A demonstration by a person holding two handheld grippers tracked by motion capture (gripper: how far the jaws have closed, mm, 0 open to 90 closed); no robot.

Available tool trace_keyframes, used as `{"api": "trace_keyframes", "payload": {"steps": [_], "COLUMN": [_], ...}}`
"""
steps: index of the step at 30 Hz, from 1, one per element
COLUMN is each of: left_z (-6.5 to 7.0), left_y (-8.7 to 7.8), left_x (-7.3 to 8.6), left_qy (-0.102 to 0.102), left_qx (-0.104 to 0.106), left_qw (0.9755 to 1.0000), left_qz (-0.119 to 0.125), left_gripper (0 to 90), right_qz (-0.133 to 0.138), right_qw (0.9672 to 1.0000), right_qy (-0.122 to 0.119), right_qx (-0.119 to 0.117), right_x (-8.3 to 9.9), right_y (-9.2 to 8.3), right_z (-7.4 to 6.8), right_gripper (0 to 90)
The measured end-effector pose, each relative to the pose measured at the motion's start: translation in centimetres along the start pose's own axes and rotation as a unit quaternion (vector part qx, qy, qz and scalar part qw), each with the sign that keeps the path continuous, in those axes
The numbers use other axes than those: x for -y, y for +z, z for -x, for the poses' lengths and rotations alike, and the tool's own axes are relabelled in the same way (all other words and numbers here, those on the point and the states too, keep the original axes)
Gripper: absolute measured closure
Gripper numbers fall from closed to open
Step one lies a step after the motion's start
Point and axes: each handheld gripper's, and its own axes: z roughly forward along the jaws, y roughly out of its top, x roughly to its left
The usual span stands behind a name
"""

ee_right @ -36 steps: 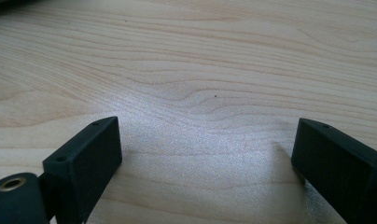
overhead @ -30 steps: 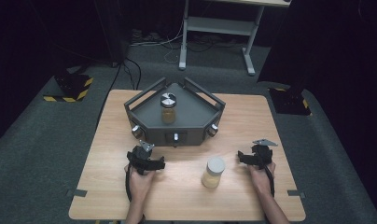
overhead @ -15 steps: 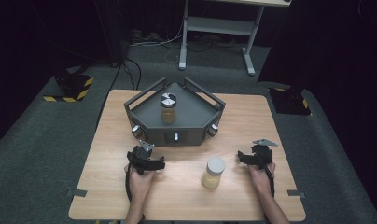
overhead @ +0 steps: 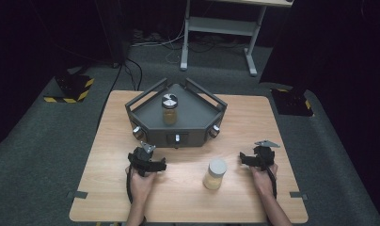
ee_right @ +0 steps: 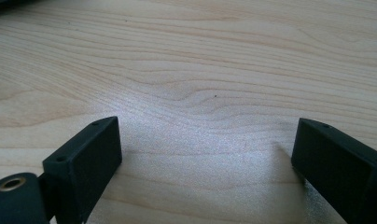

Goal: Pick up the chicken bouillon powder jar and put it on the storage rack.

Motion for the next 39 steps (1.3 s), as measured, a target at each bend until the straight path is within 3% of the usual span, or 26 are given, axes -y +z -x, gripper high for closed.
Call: {"api": "trace_keyframes", "payload": {"steps": [21, 31, 39], "left_z": [0.0, -0.1, -0.1], "left_y": [0.0, 0.0, 0.0], "left_x": [0.0, 0.0, 0.0], "left_qy": [-0.001, -0.001, -0.001], "left_qx": [0.001, 0.001, 0.001], "left_qw": [1.0000, 1.0000, 1.0000], "left_qz": [0.000, 0.000, 0.000], "left_gripper": [2.3, 2.3, 2.3], "right_qz": [-0.006, 0.003, 0.019], "right_qw": [0.9999, 0.9991, 0.9957], "right_qy": [-0.005, -0.030, -0.046], "right_qx": [-0.007, -0.031, -0.078], "right_x": [-0.1, 1.1, 2.7], "right_y": [0.0, -1.2, -3.5], "right_z": [0.0, 0.0, 0.2], "right_gripper": [3.3, 2.4, 2.5]}}
